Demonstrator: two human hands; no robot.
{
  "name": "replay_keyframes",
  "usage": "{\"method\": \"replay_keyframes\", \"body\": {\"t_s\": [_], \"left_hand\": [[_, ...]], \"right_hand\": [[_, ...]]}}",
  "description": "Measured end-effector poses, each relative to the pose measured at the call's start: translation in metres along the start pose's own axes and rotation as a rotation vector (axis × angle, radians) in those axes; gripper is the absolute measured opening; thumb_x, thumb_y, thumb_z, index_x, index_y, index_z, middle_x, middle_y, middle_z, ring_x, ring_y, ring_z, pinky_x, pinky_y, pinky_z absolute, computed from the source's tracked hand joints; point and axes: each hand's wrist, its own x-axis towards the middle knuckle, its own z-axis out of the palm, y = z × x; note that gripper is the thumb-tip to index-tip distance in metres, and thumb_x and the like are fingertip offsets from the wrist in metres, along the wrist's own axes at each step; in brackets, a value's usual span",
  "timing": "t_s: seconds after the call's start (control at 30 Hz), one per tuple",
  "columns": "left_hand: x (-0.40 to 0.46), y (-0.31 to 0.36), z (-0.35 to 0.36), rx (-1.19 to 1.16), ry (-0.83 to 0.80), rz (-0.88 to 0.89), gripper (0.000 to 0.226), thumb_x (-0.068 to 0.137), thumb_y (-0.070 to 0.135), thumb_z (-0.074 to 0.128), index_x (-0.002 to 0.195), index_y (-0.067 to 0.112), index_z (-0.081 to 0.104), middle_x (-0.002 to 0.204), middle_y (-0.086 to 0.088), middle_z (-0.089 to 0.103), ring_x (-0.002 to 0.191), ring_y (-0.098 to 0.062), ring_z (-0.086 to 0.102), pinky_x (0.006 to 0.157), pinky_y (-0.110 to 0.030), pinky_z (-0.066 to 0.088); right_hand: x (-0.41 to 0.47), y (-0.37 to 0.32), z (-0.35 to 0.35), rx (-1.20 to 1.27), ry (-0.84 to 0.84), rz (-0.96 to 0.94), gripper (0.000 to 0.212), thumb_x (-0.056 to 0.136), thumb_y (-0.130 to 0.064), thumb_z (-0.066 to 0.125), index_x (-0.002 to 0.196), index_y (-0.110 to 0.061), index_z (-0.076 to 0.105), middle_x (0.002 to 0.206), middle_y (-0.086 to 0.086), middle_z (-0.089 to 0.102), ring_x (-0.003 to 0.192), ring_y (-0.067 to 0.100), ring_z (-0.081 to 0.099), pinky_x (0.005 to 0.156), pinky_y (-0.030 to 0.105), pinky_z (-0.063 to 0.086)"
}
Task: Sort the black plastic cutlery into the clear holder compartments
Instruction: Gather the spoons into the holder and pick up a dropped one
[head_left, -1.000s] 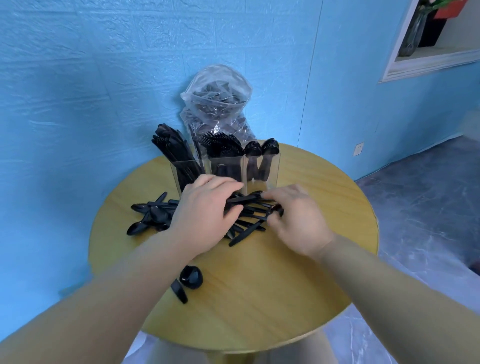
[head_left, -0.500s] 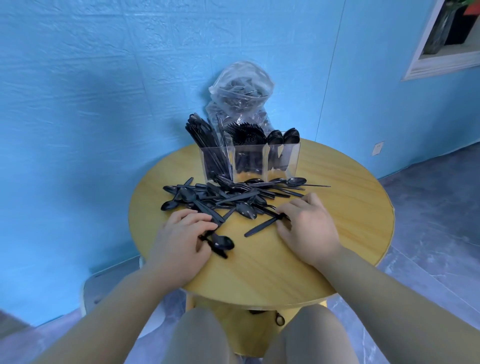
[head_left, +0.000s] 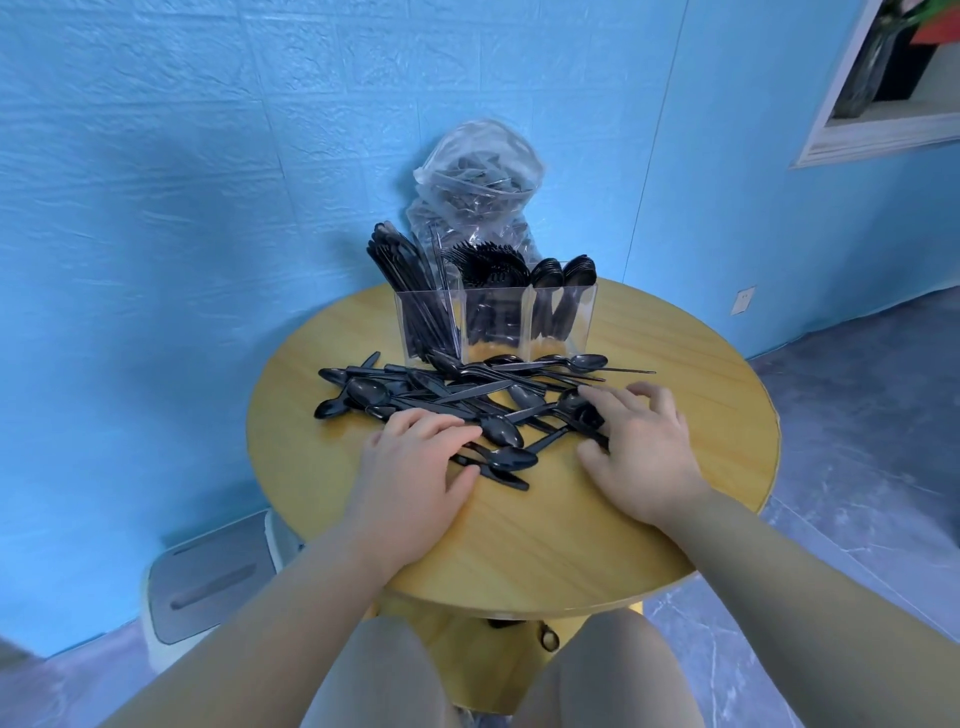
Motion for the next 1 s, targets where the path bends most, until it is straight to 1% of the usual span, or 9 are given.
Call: {"method": "replay_keyframes", "body": {"t_s": [0.13,0.3,0.43,0.57,0.73,0.8,0.87,0.93,1.0], "left_hand": [[0.000,0.000,-0.001,-0.011,-0.019,-0.010,0.039,0.093,0.047,0.046,0.132,0.043,0.049,0.133,0.024,0.047,0.130,-0.007,0.026,0.107,-0.037,0.026],[0.000,0.000,0.000,-0.023,-0.004,-0.063,0.034,0.092,0.049,0.047,0.126,0.045,0.052,0.126,0.021,0.050,0.124,-0.007,0.031,0.102,-0.036,0.030],[0.001,-0.001,0.000,-0.017,0.006,-0.069,0.036,0.092,0.048,0.048,0.127,0.044,0.052,0.126,0.020,0.051,0.125,-0.007,0.033,0.103,-0.038,0.031],[-0.001,0.000,-0.001,-0.013,0.005,-0.052,0.034,0.093,0.046,0.049,0.127,0.044,0.052,0.126,0.022,0.051,0.124,-0.007,0.033,0.102,-0.038,0.029],[0.000,0.000,0.000,-0.023,0.015,-0.067,0.035,0.092,0.046,0.051,0.126,0.044,0.053,0.126,0.020,0.051,0.124,-0.008,0.034,0.103,-0.037,0.029],[0.000,-0.001,0.000,-0.024,0.035,-0.096,0.038,0.090,0.049,0.052,0.127,0.042,0.052,0.128,0.019,0.049,0.125,-0.008,0.033,0.105,-0.037,0.030],[0.001,-0.001,0.001,-0.028,0.038,-0.124,0.041,0.088,0.052,0.052,0.127,0.042,0.052,0.129,0.019,0.049,0.127,-0.009,0.033,0.106,-0.038,0.032],[0.001,-0.001,0.001,-0.032,0.034,-0.138,0.042,0.088,0.053,0.051,0.128,0.041,0.051,0.129,0.018,0.049,0.127,-0.010,0.034,0.106,-0.038,0.033],[0.001,-0.001,0.002,-0.040,0.034,-0.130,0.042,0.088,0.052,0.052,0.129,0.039,0.051,0.130,0.016,0.050,0.127,-0.011,0.034,0.107,-0.036,0.033]], "right_hand": [[-0.003,0.001,0.001,0.032,0.010,0.000,0.052,0.086,-0.034,0.050,0.138,-0.030,0.045,0.135,-0.006,0.048,0.131,0.022,0.024,0.104,0.039,0.028],[-0.007,0.008,-0.002,0.236,0.007,0.008,0.050,0.084,-0.031,0.064,0.132,-0.026,0.052,0.129,-0.002,0.049,0.119,0.018,0.046,0.096,0.026,0.037],[-0.007,0.009,-0.002,0.262,0.021,0.020,0.046,0.084,-0.031,0.068,0.128,-0.022,0.057,0.119,-0.002,0.056,0.107,0.017,0.055,0.086,0.020,0.038],[-0.007,0.009,-0.004,0.319,0.031,0.019,0.034,0.085,-0.025,0.069,0.118,-0.021,0.064,0.100,-0.003,0.051,0.088,0.014,0.052,0.079,0.020,0.036],[-0.009,0.012,-0.003,0.357,0.077,0.010,0.015,0.087,-0.022,0.067,0.100,-0.017,0.071,0.087,-0.005,0.052,0.078,0.015,0.050,0.068,0.024,0.035],[-0.009,0.012,-0.003,0.380,0.092,0.025,0.013,0.086,-0.023,0.068,0.097,-0.016,0.071,0.084,-0.006,0.055,0.077,0.015,0.051,0.065,0.023,0.033],[-0.008,0.011,-0.004,0.439,0.093,0.065,0.009,0.085,-0.024,0.068,0.093,-0.020,0.070,0.080,-0.008,0.059,0.077,0.015,0.053,0.061,0.022,0.035],[-0.007,0.012,-0.004,0.473,0.105,0.098,0.002,0.085,-0.025,0.068,0.085,-0.025,0.066,0.072,-0.012,0.058,0.073,0.016,0.052,0.057,0.017,0.035],[-0.007,0.012,-0.003,0.483,0.125,0.120,0.005,0.084,-0.025,0.068,0.082,-0.024,0.063,0.067,-0.012,0.056,0.070,0.018,0.051,0.055,0.018,0.035]]}}
